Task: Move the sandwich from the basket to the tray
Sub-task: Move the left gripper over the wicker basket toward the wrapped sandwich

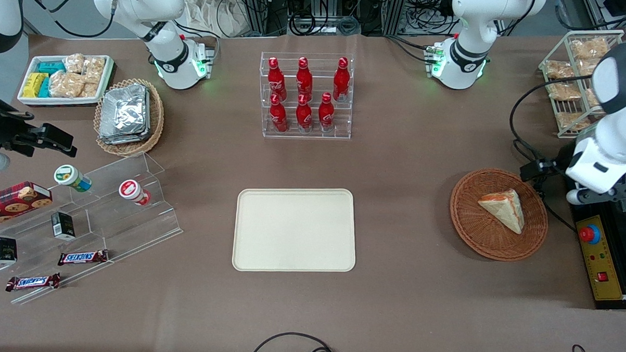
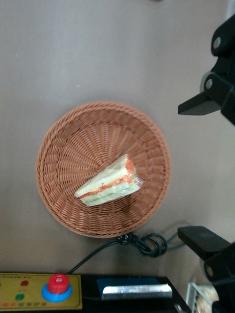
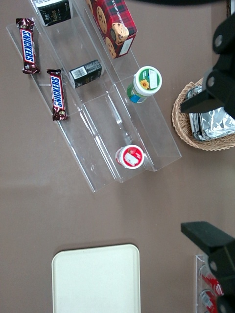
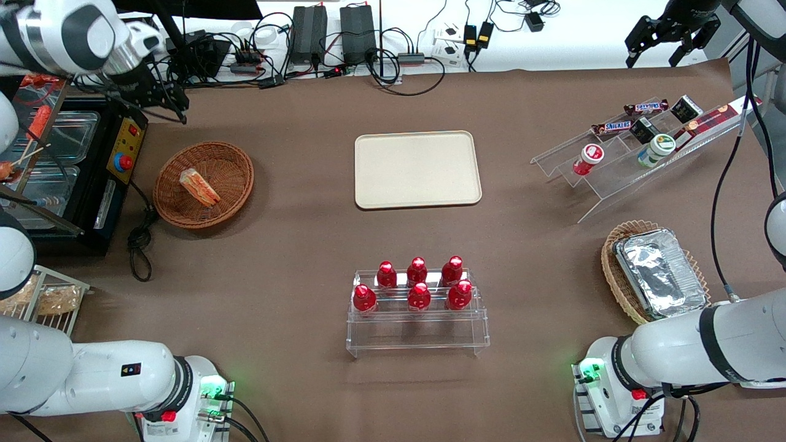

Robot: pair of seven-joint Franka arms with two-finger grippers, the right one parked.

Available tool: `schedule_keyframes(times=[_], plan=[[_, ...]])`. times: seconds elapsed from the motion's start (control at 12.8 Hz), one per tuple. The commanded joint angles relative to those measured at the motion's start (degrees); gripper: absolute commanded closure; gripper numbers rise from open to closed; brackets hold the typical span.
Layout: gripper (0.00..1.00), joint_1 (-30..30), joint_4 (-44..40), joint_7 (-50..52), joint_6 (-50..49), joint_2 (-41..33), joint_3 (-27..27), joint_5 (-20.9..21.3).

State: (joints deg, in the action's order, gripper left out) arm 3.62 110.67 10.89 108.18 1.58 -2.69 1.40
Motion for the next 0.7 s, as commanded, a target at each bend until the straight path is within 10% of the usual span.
schedule_keyframes(times=[0.0, 0.62], plan=[[0.00, 3.84, 13.21, 2.38, 12.19, -5.00, -0.30, 0.27], [0.00, 4.11, 22.83, 25.84, 34.98, 2.98, -0.65, 0.45]])
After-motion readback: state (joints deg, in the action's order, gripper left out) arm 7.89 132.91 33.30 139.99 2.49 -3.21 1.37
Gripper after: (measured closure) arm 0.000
